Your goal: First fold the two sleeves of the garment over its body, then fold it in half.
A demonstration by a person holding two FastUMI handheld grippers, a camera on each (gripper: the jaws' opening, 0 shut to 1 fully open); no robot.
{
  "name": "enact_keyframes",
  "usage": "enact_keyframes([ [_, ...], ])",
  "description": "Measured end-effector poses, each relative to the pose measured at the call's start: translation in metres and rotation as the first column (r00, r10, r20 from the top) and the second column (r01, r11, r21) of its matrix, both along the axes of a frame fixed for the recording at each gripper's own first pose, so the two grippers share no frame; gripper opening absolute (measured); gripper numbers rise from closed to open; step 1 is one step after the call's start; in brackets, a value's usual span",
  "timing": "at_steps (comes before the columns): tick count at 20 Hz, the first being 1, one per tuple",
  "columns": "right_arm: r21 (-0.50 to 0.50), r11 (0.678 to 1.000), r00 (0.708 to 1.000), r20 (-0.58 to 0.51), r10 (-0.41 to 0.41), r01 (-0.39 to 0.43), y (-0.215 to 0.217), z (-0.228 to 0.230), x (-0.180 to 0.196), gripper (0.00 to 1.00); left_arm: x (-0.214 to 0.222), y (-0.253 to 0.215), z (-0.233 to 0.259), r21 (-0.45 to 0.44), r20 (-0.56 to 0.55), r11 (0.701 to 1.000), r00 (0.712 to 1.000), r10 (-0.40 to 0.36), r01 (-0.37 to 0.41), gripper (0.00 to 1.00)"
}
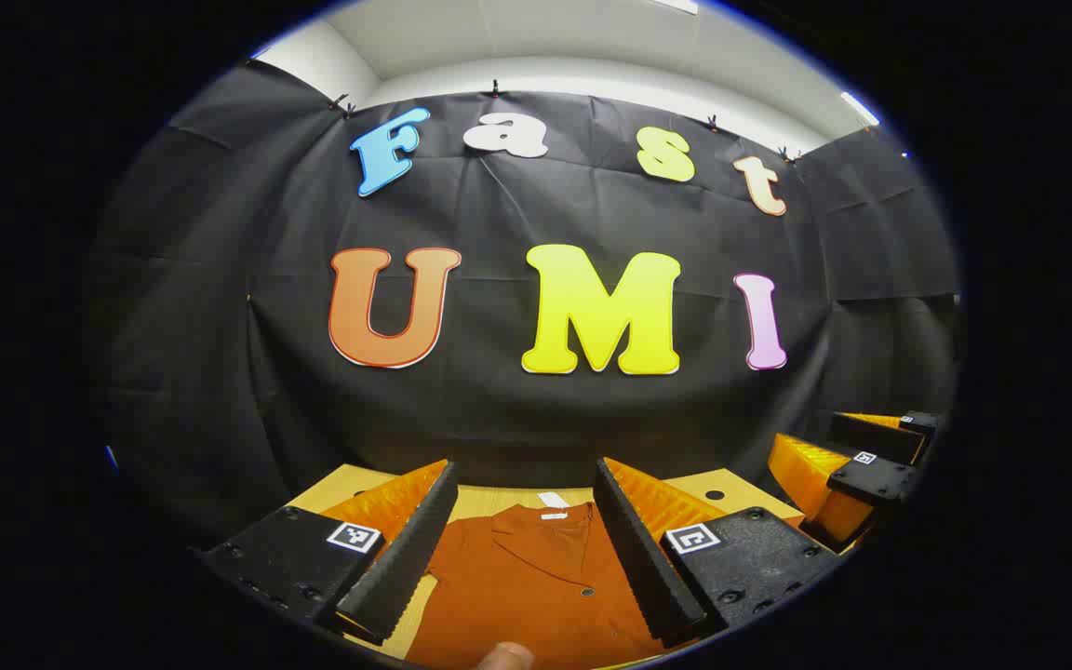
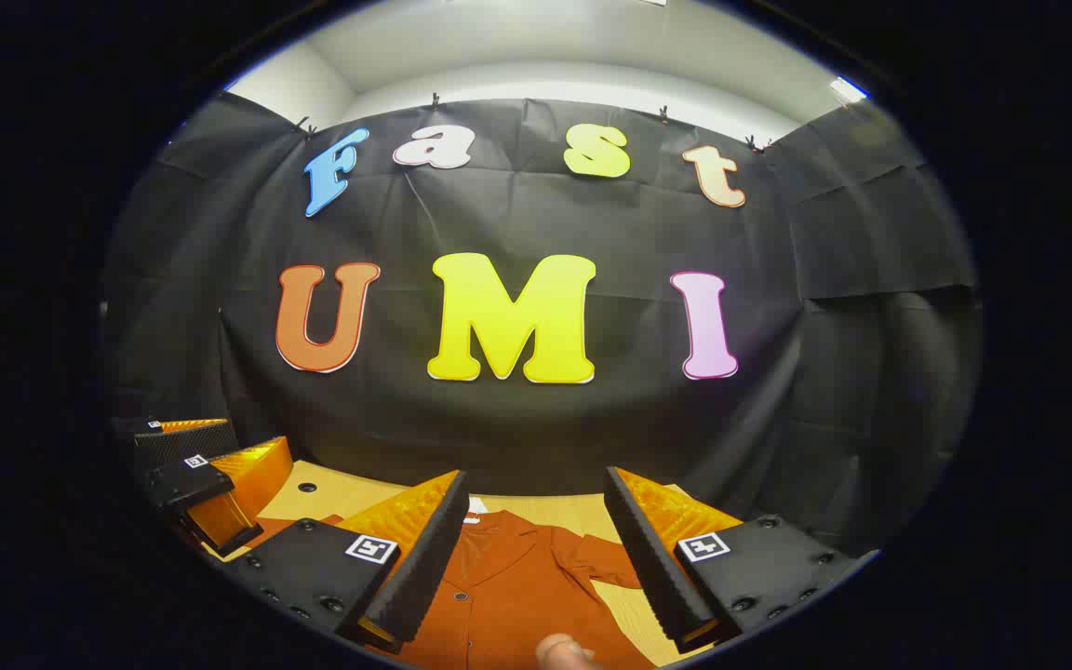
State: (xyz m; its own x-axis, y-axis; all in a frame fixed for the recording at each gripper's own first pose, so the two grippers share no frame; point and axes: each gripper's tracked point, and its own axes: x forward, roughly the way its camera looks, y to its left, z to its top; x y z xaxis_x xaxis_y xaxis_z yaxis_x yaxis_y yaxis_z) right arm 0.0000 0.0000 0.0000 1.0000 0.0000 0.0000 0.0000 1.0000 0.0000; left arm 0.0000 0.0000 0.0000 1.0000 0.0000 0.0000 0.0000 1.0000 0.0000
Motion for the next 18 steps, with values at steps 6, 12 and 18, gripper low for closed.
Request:
enact_keyframes([
  [6,-0.006,1.0,1.0,-0.008,0.011,-0.011,0.001,-0.001,0.0,0.93,-0.002,-0.003,-0.005,0.008,-0.018,1.0,1.0,0.007,-0.007,0.95],
  [12,-0.007,1.0,1.0,-0.019,0.019,-0.019,0.002,-0.004,0.001,0.93,-0.003,-0.003,-0.007,0.011,-0.021,1.0,1.0,0.006,-0.006,0.95],
  [18,-0.011,1.0,0.999,-0.024,0.023,-0.023,0.003,-0.009,-0.001,0.92,-0.002,-0.002,-0.014,0.01,-0.038,1.0,0.999,0.015,-0.015,0.95],
])
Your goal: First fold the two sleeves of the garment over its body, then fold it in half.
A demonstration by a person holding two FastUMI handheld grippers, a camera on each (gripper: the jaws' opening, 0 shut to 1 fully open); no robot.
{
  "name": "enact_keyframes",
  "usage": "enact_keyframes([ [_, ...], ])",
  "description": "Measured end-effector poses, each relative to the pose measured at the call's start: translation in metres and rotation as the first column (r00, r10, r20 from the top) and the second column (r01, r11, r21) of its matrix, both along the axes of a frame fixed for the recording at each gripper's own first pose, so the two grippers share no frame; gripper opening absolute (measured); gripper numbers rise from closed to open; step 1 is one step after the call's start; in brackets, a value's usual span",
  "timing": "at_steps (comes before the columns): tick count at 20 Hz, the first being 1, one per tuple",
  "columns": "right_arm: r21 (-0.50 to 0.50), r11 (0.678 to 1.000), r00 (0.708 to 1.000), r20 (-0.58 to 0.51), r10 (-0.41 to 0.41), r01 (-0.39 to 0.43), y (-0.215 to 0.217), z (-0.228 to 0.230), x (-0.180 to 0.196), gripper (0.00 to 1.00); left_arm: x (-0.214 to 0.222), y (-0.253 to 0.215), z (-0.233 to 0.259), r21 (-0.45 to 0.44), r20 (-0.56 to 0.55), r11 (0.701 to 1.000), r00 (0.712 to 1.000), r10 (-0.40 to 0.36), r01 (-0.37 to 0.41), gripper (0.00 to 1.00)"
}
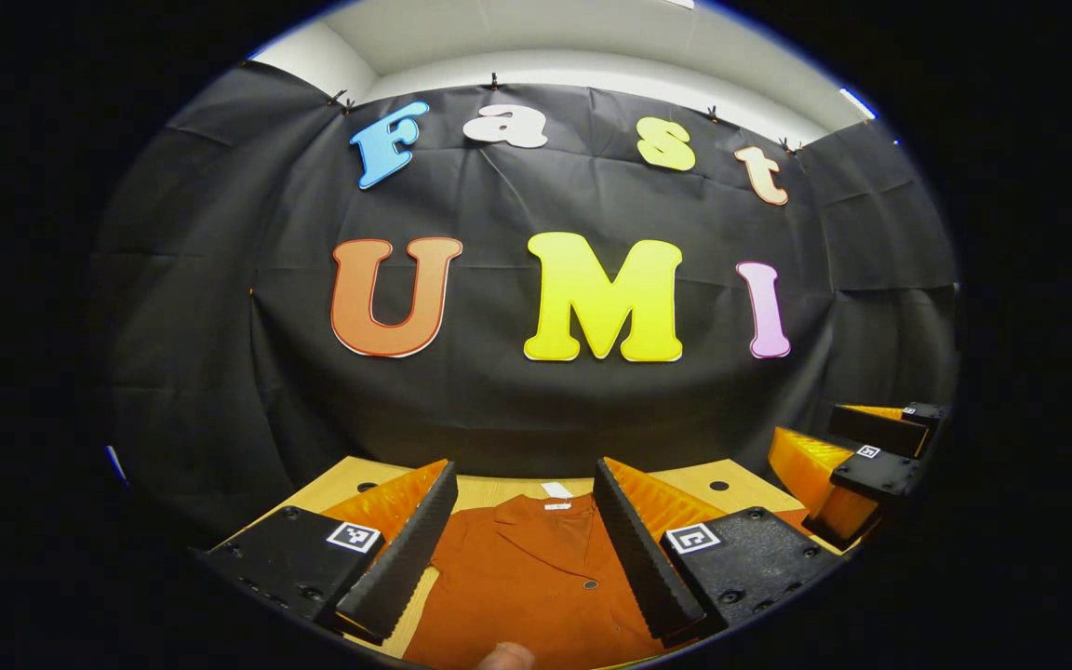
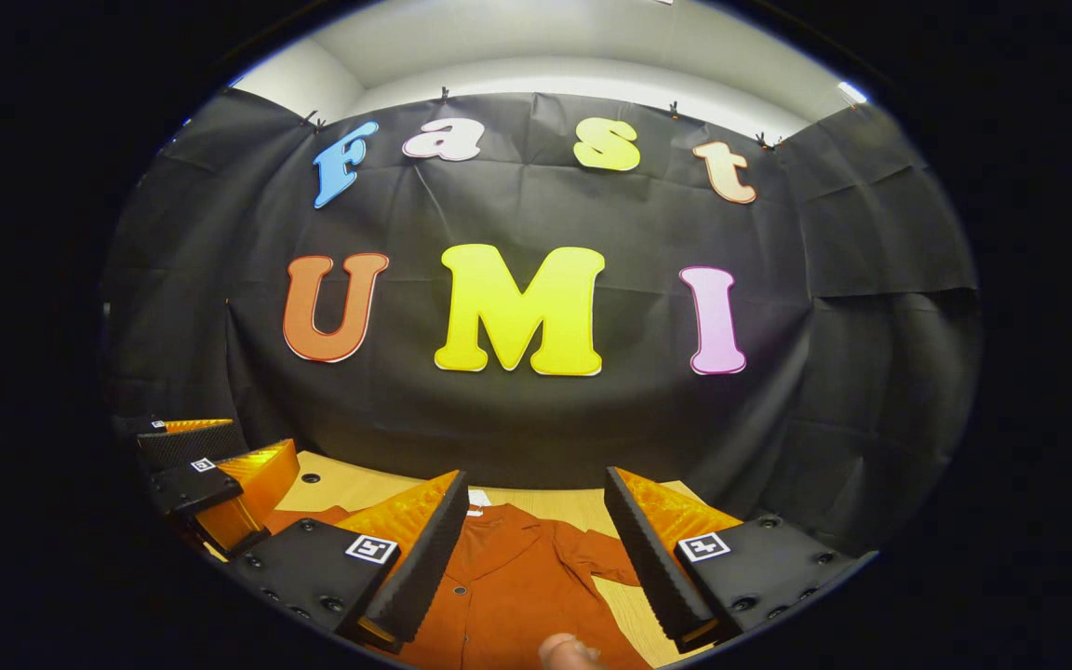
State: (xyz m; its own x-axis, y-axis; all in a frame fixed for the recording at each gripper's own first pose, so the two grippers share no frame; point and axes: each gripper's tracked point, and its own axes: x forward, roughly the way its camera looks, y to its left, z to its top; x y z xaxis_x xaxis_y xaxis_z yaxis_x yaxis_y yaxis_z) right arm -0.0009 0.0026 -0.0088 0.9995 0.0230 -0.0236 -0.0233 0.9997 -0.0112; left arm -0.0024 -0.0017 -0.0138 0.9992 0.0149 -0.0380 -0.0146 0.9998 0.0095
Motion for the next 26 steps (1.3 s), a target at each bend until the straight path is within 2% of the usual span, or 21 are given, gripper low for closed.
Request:
enact_keyframes([
  [14,-0.004,1.0,0.999,-0.022,0.029,-0.029,0.015,-0.015,0.005,0.92,-0.001,0.006,-0.009,0.028,-0.009,1.0,1.0,0.002,-0.002,0.95],
  [26,0.072,0.997,0.991,-0.137,-0.008,0.018,-0.036,-0.066,0.016,0.93,0.008,-0.028,-0.041,0.044,-0.091,0.999,0.996,-0.02,0.024,0.95],
])
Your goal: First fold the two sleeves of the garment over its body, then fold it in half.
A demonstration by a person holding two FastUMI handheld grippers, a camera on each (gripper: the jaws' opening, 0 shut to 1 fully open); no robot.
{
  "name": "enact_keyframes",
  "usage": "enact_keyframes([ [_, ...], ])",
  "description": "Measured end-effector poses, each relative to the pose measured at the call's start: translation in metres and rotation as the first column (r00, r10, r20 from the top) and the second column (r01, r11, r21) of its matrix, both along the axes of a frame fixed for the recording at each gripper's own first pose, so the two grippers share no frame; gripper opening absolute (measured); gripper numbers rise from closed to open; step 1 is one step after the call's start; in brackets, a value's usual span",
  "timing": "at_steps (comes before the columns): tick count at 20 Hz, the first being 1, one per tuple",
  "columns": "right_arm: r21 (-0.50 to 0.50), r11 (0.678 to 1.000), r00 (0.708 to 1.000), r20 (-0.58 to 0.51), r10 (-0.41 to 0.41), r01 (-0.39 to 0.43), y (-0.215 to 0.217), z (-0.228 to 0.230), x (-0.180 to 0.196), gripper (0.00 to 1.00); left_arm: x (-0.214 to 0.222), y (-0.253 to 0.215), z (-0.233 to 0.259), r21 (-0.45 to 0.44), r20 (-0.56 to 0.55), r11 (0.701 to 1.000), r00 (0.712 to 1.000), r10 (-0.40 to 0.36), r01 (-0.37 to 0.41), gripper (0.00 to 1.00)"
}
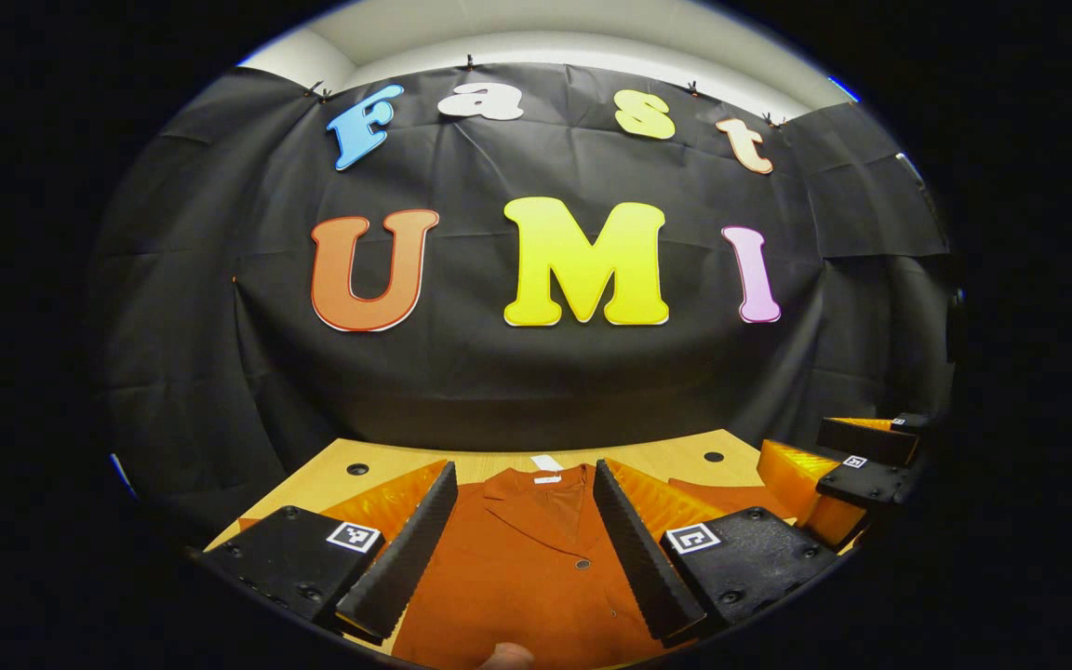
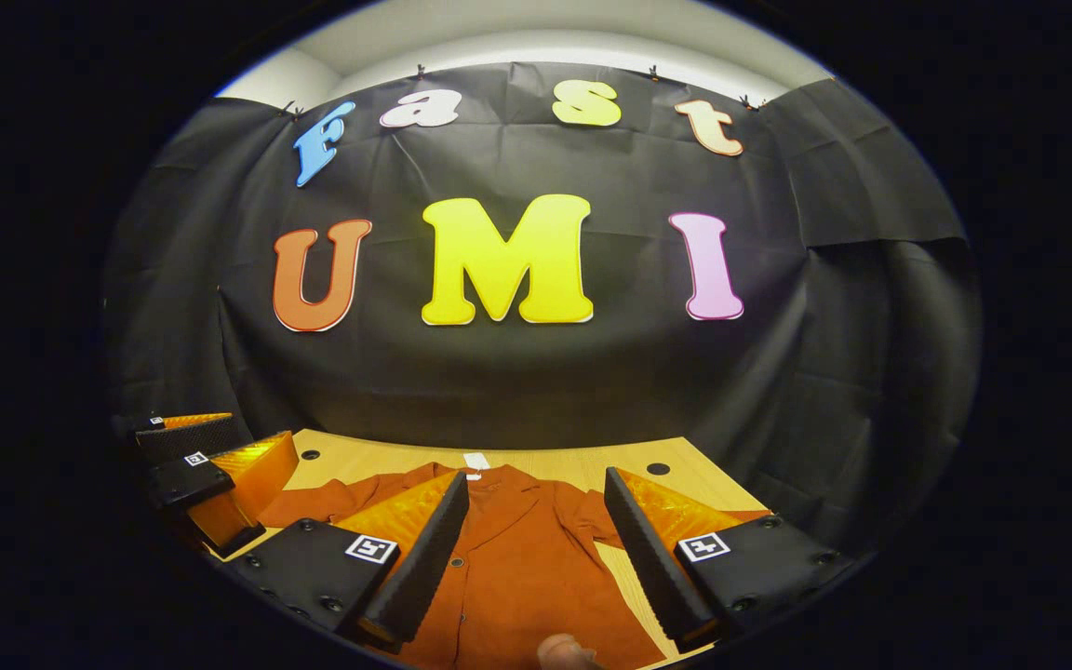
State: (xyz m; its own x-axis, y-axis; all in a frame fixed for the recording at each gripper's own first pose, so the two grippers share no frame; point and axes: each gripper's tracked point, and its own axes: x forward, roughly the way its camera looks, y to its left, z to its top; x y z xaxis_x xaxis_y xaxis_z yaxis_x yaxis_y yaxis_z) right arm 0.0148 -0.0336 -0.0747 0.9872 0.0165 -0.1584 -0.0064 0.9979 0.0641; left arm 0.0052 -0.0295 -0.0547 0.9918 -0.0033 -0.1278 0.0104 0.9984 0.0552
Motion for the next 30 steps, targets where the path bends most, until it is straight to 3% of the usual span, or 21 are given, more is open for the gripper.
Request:
enact_keyframes([
  [3,0.045,0.999,0.999,-0.022,-0.029,0.03,-0.032,-0.007,0.008,0.93,0.005,-0.009,-0.007,0.019,-0.025,1.0,1.0,0.013,-0.013,0.96],
  [9,0.028,0.996,0.991,-0.112,-0.078,0.082,-0.123,-0.056,0.037,0.94,0.011,-0.024,-0.02,0.036,-0.083,0.998,0.995,0.057,-0.054,0.95],
  [14,0.057,0.974,0.957,-0.209,-0.201,0.217,-0.222,-0.115,0.078,0.92,0.012,-0.031,-0.035,0.029,-0.176,0.992,0.976,0.129,-0.126,0.96],
  [17,0.095,0.963,0.939,-0.263,-0.22,0.252,-0.257,-0.152,0.106,0.93,0.014,-0.032,-0.028,0.069,-0.179,0.985,0.969,0.171,-0.161,0.96],
  [22,0.106,0.937,0.895,-0.348,-0.278,0.332,-0.313,-0.209,0.134,0.96,0.017,-0.05,-0.03,0.111,-0.19,0.973,0.957,0.221,-0.203,0.96],
  [30,0.102,0.924,0.795,-0.55,-0.256,0.368,-0.362,-0.273,0.146,0.94,0.007,-0.08,-0.056,0.115,-0.248,0.971,0.94,0.233,-0.21,0.97],
])
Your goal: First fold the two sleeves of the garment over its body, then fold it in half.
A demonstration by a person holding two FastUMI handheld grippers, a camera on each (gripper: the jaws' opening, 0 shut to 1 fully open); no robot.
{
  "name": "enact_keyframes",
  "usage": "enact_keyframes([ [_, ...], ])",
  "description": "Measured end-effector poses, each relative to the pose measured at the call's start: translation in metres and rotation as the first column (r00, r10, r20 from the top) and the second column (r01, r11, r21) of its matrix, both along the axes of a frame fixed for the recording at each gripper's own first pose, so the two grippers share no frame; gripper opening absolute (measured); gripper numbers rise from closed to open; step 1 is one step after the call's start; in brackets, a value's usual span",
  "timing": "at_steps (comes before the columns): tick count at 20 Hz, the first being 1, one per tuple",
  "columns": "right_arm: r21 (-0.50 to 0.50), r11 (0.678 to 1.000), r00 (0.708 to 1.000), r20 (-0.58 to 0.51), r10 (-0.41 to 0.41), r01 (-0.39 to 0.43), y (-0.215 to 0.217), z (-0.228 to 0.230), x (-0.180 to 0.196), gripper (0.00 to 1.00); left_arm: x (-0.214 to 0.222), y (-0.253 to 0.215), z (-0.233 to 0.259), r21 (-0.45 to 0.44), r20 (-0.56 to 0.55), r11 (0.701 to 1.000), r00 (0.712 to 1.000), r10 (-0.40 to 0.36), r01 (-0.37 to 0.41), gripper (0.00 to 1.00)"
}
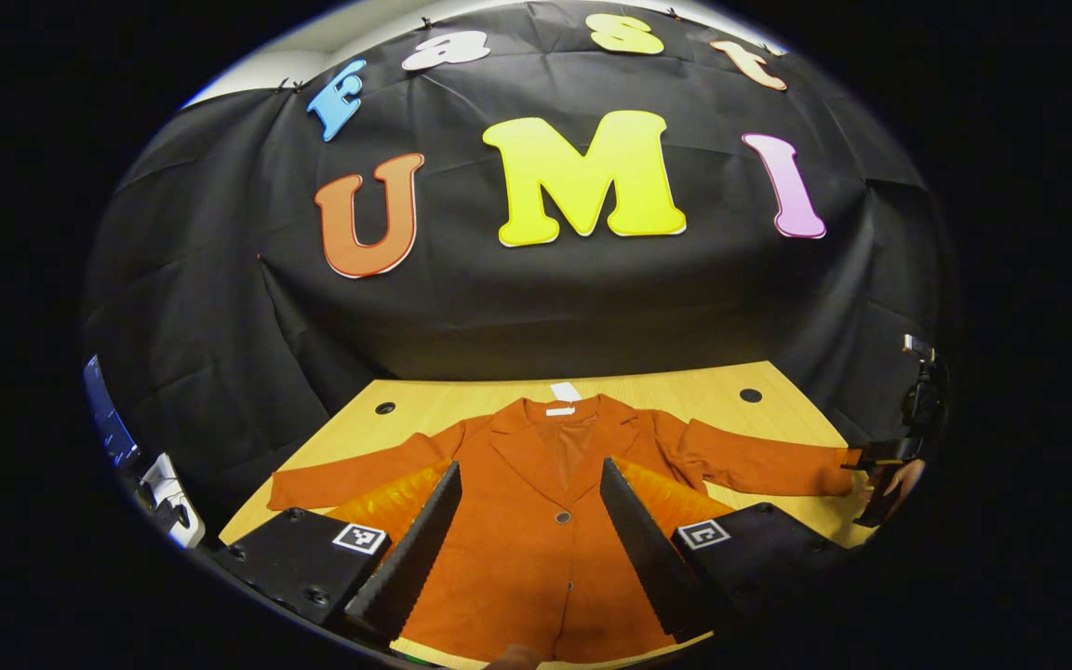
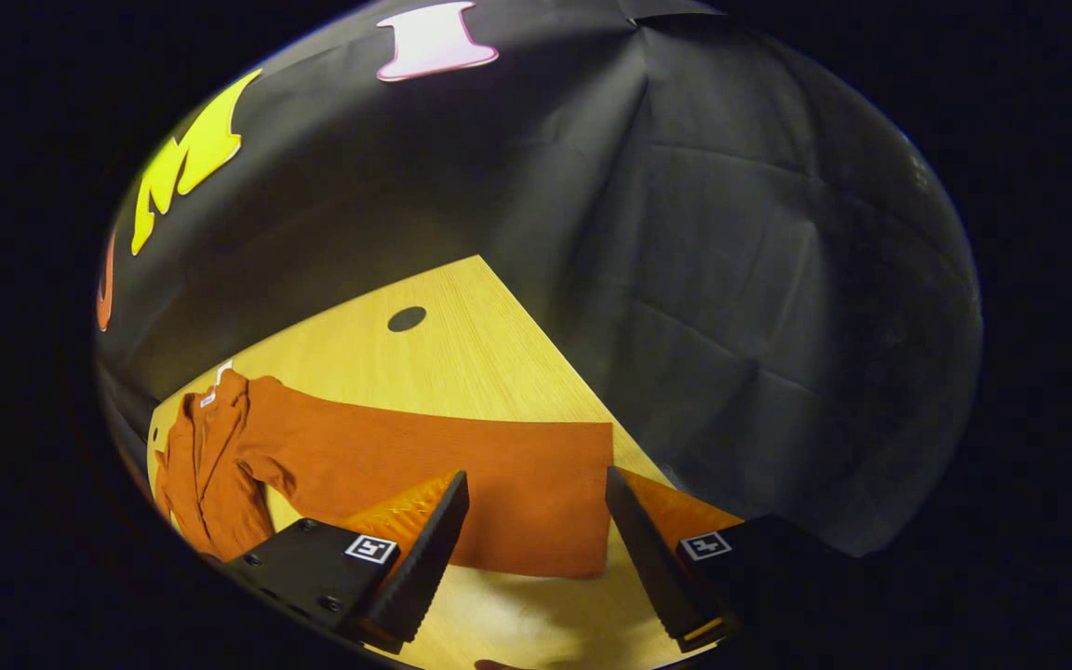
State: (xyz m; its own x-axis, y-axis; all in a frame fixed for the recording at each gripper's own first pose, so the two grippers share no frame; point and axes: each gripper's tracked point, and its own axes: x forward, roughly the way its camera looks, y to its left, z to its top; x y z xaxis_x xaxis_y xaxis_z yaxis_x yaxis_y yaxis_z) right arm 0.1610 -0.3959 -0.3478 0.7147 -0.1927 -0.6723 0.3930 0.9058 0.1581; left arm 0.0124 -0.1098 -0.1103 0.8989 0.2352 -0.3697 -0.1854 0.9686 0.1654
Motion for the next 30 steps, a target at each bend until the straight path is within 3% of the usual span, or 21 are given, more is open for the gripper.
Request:
enact_keyframes([
  [2,0.032,0.999,0.997,-0.071,0.002,0.001,-0.006,-0.016,-0.001,0.94,-0.001,-0.004,-0.006,-0.007,-0.01,1.0,1.0,0.006,-0.006,0.97],
  [4,0.088,0.996,0.993,-0.119,0.007,0.003,-0.001,-0.023,0.002,0.87,-0.001,-0.007,-0.008,-0.018,-0.01,1.0,1.0,0.012,-0.012,0.98],
  [5,0.095,0.995,0.992,-0.13,0.003,0.01,-0.001,-0.025,0.004,0.77,-0.001,-0.009,-0.01,-0.026,-0.011,1.0,1.0,0.015,-0.015,0.98],
  [9,0.04,0.999,0.981,-0.196,-0.012,0.02,-0.007,-0.033,0.0,0.79,0.0,-0.012,-0.016,-0.05,-0.022,0.998,0.999,0.029,-0.03,0.98],
  [10,0.044,0.999,0.975,-0.224,-0.013,0.023,-0.006,-0.035,-0.002,0.75,-0.001,-0.013,-0.014,-0.05,-0.015,0.998,0.999,0.03,-0.03,0.98],
  [11,0.043,0.999,0.967,-0.254,-0.015,0.027,-0.007,-0.039,-0.004,0.79,-0.001,-0.012,-0.013,-0.051,-0.009,0.998,1.0,0.03,-0.031,0.98],
  [12,0.02,0.999,0.965,-0.262,-0.021,0.027,-0.011,-0.039,-0.004,0.75,-0.002,-0.012,-0.012,-0.053,-0.003,0.998,0.999,0.032,-0.033,0.98],
  [13,0.013,1.0,0.959,-0.282,-0.002,0.006,-0.011,-0.041,-0.006,0.59,-0.004,-0.01,-0.012,-0.057,-0.001,0.998,0.999,0.037,-0.037,0.98],
  [14,0.0,1.0,0.954,-0.3,0.014,-0.015,-0.013,-0.042,-0.006,0.53,-0.004,-0.009,-0.013,-0.057,-0.004,0.997,0.999,0.045,-0.045,0.98],
  [21,0.052,0.996,0.888,-0.452,0.09,-0.074,-0.012,-0.041,-0.009,0.55,-0.011,0.003,-0.006,-0.076,0.023,0.993,0.996,0.091,-0.089,0.98],
  [22,0.062,0.995,0.875,-0.473,0.103,-0.084,-0.013,-0.041,-0.009,0.51,-0.012,0.004,-0.005,-0.08,0.027,0.993,0.995,0.091,-0.089,0.98],
  [24,0.077,0.995,0.867,-0.489,0.095,-0.066,-0.012,-0.039,-0.004,0.56,-0.012,0.007,-0.004,-0.084,0.04,0.993,0.996,0.085,-0.081,0.98],
  [25,0.081,0.995,0.865,-0.494,0.086,-0.053,-0.013,-0.041,-0.002,0.39,-0.012,0.01,-0.004,-0.088,0.046,0.993,0.995,0.088,-0.083,0.98],
  [28,0.085,0.996,0.872,-0.485,0.064,-0.026,-0.014,-0.044,0.002,0.38,-0.012,0.02,-0.011,-0.119,0.037,0.989,0.995,0.091,-0.086,0.97],
  [29,0.095,0.995,0.873,-0.486,0.051,-0.005,-0.012,-0.043,0.003,0.18,-0.014,0.027,-0.013,-0.118,0.033,0.989,0.995,0.09,-0.086,0.98],
  [30,0.1,0.995,0.877,-0.479,0.045,0.003,-0.013,-0.043,0.003,0.18,-0.015,0.033,-0.014,-0.119,0.03,0.989,0.995,0.092,-0.088,0.98],
])
